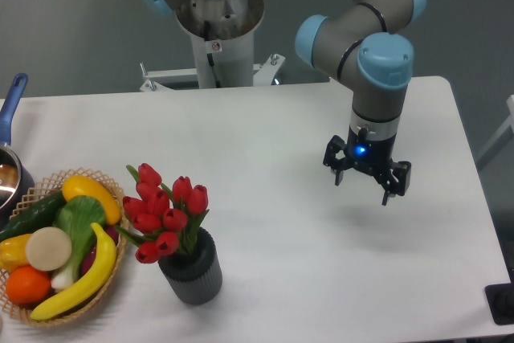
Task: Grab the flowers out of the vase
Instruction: 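Move the open gripper toward the red tulips in the black vase, then lower the open gripper around the tulip stems above the vase rim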
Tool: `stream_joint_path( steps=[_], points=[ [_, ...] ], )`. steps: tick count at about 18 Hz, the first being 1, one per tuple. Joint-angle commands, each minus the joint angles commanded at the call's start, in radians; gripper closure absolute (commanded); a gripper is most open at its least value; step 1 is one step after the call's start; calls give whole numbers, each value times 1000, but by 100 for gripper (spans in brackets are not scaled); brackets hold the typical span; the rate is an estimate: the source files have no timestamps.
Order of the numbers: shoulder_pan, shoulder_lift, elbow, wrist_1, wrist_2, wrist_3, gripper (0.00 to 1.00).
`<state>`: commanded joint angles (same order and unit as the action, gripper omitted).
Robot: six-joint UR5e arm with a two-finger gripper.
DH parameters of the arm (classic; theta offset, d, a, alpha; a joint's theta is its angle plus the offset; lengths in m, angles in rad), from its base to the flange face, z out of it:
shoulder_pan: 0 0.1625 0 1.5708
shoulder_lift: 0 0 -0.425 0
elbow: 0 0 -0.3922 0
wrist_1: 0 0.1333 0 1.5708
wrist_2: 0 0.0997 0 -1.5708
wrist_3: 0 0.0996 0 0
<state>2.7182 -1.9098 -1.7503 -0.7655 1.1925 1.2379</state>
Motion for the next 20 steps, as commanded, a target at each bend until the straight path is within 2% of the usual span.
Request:
stream_joint_path(
  steps=[9, 11, 16, 20],
  points=[
    [-15, 5, -9, 0, -304, 3, 0],
    [-31, 5, -32, 2, -394, 9, 0],
    [-31, 49, -139, 2, -647, 116, 0],
    [-50, 60, -147, 3, -738, 120, 0]
  ],
)
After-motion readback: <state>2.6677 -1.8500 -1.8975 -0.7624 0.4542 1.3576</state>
